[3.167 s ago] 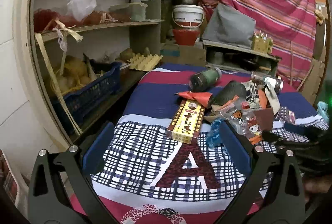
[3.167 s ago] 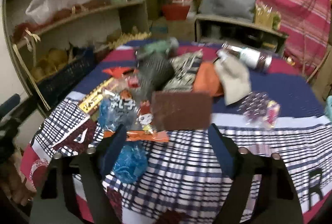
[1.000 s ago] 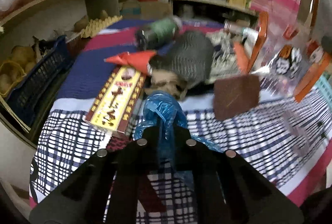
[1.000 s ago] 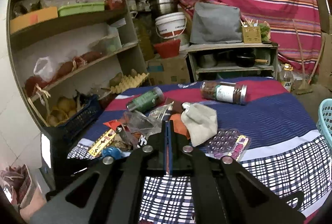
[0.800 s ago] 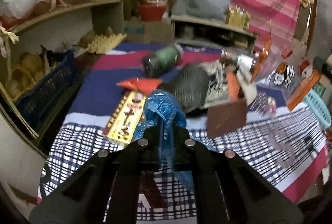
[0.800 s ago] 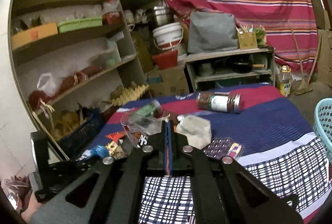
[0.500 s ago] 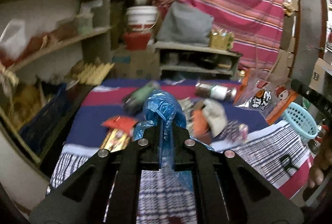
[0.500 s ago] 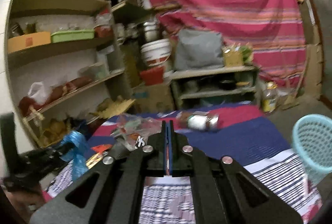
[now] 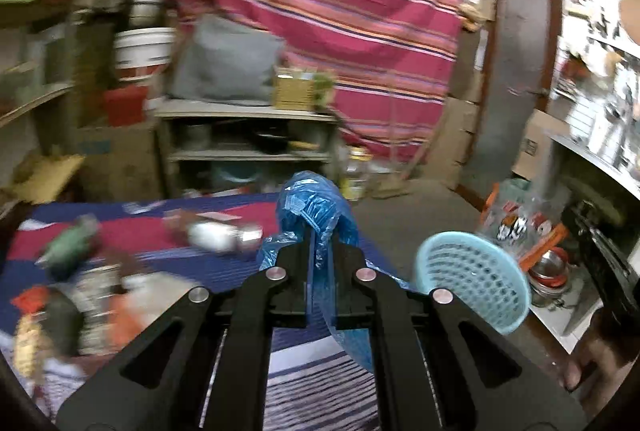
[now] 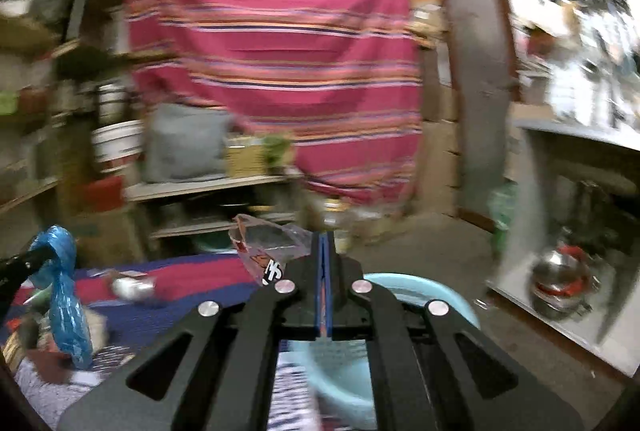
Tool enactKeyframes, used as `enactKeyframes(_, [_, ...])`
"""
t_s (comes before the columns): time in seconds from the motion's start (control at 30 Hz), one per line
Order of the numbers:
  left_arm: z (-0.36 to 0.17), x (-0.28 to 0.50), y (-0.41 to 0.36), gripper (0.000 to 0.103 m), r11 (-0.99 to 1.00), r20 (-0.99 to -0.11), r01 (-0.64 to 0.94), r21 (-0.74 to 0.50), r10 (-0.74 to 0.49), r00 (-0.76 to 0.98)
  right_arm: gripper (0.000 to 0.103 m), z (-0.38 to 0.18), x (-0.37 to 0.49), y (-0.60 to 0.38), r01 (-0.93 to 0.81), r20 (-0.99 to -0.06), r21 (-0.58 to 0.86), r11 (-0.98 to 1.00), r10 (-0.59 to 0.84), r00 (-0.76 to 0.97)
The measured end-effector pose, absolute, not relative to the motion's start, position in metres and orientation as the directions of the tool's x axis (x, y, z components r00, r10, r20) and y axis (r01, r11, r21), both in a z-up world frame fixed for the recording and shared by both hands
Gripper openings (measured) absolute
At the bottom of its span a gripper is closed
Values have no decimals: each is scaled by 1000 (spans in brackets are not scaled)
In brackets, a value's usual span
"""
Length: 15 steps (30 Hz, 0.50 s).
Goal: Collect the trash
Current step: 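Carry both items to the light-blue basket and open both tools over it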
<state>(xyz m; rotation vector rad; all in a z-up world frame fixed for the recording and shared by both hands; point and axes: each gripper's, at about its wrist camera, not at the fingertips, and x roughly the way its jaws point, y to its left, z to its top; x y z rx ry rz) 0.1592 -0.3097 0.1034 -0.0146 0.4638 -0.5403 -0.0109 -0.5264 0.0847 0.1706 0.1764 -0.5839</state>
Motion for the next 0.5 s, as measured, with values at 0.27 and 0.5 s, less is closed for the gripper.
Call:
enactKeyframes(0.27, [51, 179, -464, 3, 775, -466, 611, -164, -606, 644, 1, 46, -19, -605, 638, -281, 194, 745, -581, 764])
enactKeyframes(0.5, [2, 204, -521, 46, 756, -544, 637, -150, -601, 585, 5, 11, 2, -623, 662, -369, 190, 725, -572, 733])
